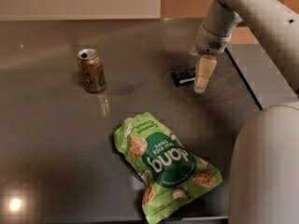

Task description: Move rxbar chocolate near green rice chip bag

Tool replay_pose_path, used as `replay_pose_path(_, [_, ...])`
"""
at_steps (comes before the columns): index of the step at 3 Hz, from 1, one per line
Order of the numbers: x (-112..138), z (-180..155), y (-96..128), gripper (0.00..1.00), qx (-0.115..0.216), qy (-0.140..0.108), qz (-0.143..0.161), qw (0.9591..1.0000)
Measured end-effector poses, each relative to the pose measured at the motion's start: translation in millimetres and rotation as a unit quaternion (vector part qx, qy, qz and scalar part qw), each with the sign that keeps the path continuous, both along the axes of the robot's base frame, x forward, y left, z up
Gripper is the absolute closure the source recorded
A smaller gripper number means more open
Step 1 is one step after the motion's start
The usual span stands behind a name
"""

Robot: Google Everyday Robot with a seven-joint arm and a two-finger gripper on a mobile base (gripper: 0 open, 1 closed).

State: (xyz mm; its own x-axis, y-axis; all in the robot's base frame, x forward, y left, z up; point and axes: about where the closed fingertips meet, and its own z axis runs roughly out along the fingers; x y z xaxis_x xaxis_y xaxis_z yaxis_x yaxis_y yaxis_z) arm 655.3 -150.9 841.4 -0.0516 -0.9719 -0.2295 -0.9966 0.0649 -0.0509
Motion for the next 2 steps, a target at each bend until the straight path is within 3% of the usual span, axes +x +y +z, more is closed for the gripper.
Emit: replay_pose_path(2, [3.1, -11.3, 1.4, 0.0, -0.008, 0.01, -0.003, 0.9999])
